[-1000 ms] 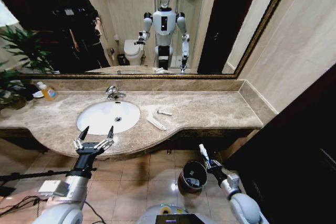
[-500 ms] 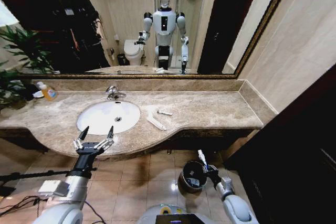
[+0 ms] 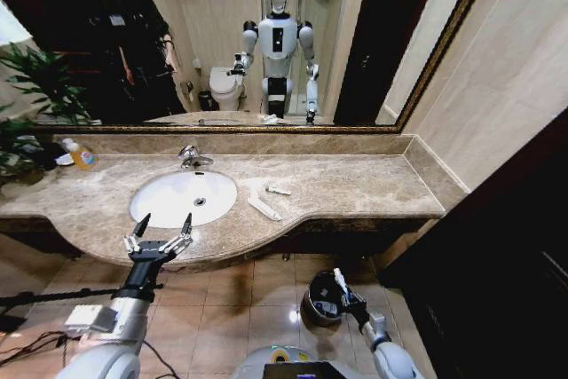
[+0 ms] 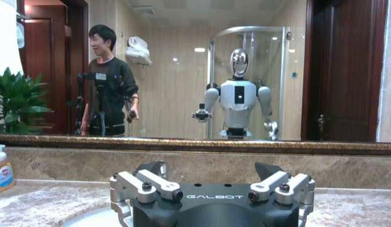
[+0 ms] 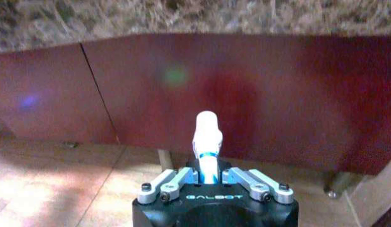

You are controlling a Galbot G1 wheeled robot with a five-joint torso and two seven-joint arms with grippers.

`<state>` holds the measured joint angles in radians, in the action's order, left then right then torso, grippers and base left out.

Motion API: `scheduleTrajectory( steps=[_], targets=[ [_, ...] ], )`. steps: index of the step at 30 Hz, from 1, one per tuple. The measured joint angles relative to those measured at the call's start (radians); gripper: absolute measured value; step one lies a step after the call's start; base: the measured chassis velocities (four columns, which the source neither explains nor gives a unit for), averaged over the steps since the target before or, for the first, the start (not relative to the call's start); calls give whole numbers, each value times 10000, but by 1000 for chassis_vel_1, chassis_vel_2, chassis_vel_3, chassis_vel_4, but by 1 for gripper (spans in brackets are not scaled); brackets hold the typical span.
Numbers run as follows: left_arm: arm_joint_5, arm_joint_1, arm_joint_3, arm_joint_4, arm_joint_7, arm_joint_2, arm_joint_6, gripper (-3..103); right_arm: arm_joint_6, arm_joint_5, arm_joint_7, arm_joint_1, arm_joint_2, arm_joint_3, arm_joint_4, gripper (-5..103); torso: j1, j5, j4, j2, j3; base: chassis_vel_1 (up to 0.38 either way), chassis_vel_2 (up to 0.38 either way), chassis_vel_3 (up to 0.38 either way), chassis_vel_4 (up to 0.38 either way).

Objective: Pick up the trash from the sink and place it in the trash bin.

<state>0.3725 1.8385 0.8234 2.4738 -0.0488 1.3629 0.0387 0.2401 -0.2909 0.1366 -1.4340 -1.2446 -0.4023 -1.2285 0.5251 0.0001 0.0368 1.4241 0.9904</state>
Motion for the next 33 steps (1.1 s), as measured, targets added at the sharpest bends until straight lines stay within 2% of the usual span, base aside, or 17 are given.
scheduleTrajectory(
  steps=[7,24,33],
  targets=[
    [0,0,0,0,0,0,0,100,292,-16,78,310,28,347,1075,14,0,-1,-1,0,0,0,0,0,0],
    [1,0,0,0,0,0,0,100,262,304,151,328,-287,542,956,14,0,-1,-1,0,0,0,0,0,0],
    [0,0,0,0,0,0,0,100,274,460,-68,309,-382,524,1001,14,0,-1,0,0,0,0,0,0,0]
  ],
)
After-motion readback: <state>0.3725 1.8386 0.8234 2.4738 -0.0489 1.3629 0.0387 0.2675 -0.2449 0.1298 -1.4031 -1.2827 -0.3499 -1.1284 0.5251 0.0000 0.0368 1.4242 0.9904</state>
